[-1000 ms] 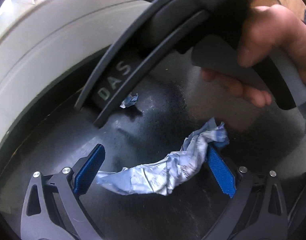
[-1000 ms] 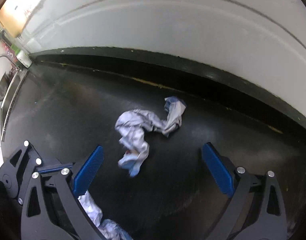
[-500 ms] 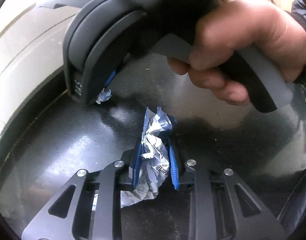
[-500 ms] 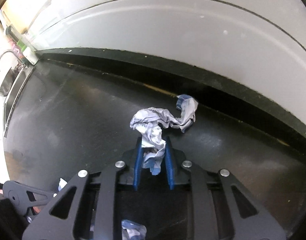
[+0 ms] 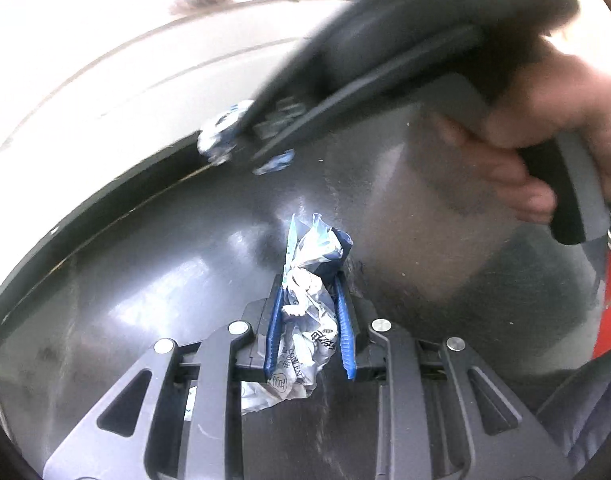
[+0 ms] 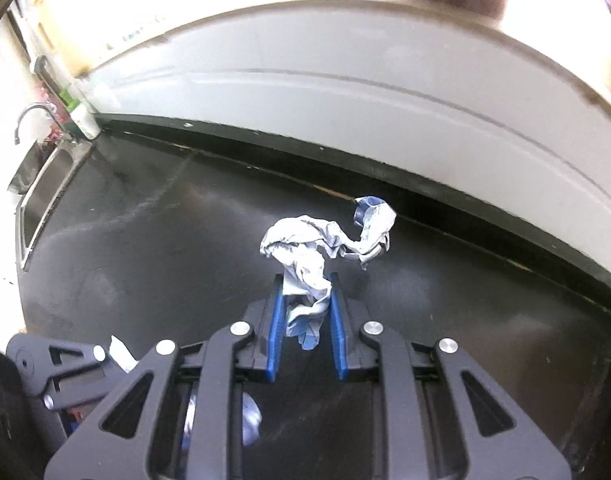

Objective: Collect trash
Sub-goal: 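Grasp the crumpled foil with left tool while right tool grasps the tissue, then carry foil and tissue to the black bin and open both tools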

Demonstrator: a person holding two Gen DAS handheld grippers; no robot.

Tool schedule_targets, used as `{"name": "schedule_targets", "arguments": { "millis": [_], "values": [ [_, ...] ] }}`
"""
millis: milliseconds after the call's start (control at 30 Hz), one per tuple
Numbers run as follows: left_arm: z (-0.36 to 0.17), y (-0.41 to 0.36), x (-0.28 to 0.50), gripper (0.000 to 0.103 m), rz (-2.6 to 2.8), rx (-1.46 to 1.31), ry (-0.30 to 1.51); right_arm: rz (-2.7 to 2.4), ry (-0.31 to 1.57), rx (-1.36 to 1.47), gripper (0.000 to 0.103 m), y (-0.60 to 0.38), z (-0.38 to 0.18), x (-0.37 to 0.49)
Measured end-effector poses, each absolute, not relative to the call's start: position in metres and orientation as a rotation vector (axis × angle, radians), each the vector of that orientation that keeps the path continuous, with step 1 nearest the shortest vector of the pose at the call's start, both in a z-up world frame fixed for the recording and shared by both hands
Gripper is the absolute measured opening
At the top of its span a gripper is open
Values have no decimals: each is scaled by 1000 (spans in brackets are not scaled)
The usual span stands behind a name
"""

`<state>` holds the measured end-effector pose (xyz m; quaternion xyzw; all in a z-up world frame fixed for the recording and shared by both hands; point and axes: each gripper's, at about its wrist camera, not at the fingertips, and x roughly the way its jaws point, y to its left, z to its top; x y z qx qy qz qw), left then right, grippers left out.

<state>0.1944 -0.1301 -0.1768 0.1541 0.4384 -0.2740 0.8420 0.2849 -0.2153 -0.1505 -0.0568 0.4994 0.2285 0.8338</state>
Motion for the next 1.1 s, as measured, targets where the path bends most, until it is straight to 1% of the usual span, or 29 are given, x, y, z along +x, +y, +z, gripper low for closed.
{"name": "schedule_targets", "arguments": {
  "millis": [167, 300, 533, 633, 833, 1100],
  "values": [
    [-153, -106, 161, 24, -485, 268, 917, 490, 998, -133, 21, -214, -115, 232],
    [-145, -78, 121, 24, -410, 207, 916, 508, 960, -143, 21, -208, -92, 181],
    [-135, -35, 44, 24, -287, 137, 922, 566, 937, -162, 21, -177, -72, 103],
    [-133, -11, 28, 24, -243, 106, 923, 600, 932, -180, 21, -158, -68, 76],
    [-128, 47, -29, 24, -100, 34, 900, 704, 927, -242, 21, -98, -64, 29],
    [-135, 160, -134, 24, 238, -117, 904, 986, 910, -367, 21, 35, -65, -37]
  ]
}}
